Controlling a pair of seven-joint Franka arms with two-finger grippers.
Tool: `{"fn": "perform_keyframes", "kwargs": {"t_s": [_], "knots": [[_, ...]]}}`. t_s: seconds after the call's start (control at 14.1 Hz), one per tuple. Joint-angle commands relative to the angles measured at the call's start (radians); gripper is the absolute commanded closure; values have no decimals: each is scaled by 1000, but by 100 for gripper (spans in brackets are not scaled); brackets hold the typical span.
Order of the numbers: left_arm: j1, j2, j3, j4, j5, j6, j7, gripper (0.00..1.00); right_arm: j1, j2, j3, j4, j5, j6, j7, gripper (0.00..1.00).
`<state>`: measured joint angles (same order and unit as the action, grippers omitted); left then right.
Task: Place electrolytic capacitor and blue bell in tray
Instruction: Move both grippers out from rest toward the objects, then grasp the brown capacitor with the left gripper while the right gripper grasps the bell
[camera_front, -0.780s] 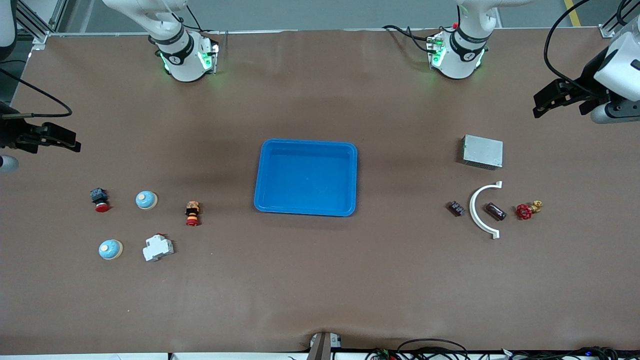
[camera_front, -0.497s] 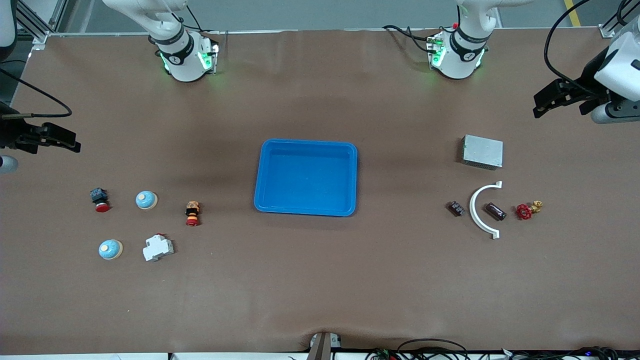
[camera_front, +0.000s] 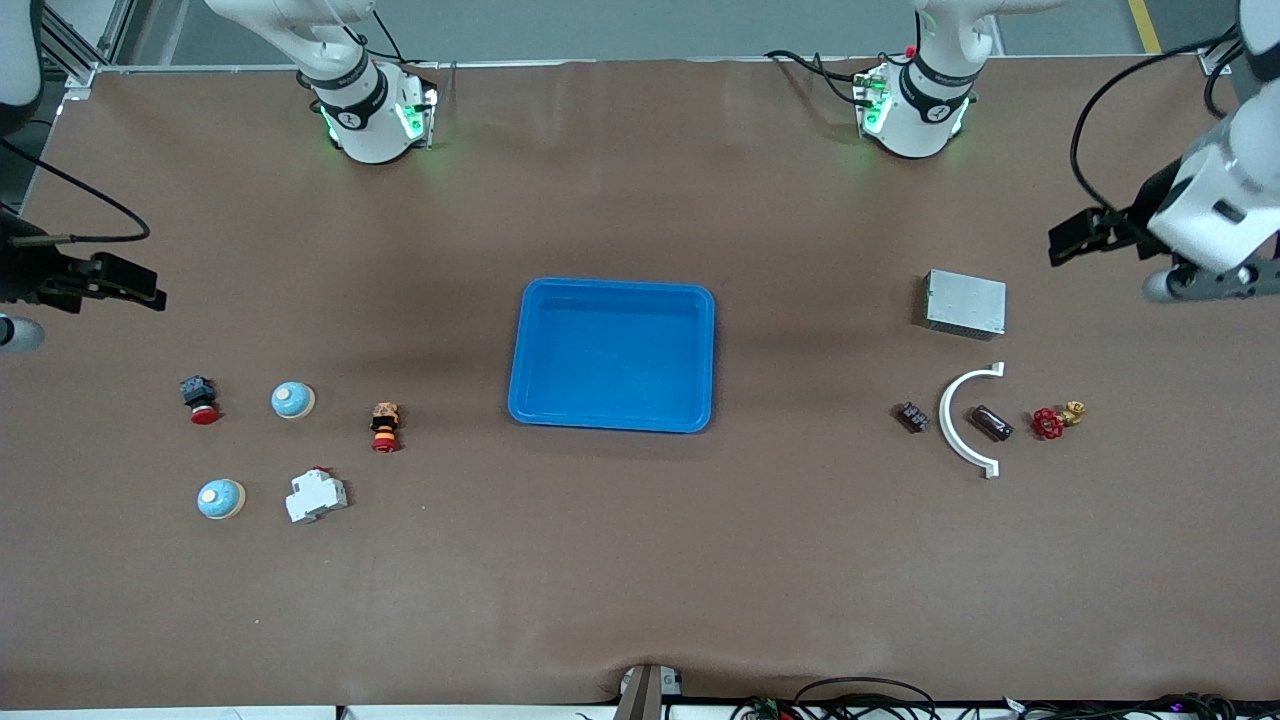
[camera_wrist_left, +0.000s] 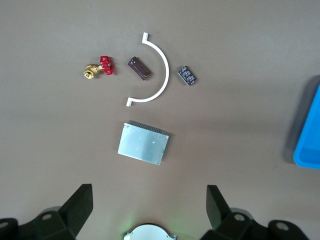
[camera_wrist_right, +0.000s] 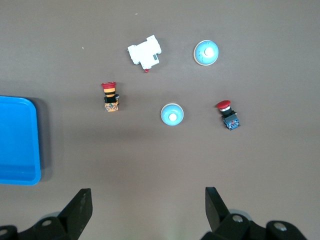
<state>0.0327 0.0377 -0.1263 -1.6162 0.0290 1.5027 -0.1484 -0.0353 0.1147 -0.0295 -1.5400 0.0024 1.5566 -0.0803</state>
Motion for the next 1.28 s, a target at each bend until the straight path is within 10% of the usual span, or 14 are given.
{"fn": "perform_keyframes", "kwargs": {"t_s": [0.0, 0.64, 1.21], "knots": [[30, 5, -4, -91, 32, 104, 1, 0, -27, -32, 5, -152, 7, 109, -6, 0], [131, 17, -3, -405, 37, 534, -20, 0, -77, 17, 5, -367, 11, 410, -6, 0], [201, 256, -4, -397, 34, 747, -216, 15, -75, 143, 6, -354, 8, 471, -18, 0]]}}
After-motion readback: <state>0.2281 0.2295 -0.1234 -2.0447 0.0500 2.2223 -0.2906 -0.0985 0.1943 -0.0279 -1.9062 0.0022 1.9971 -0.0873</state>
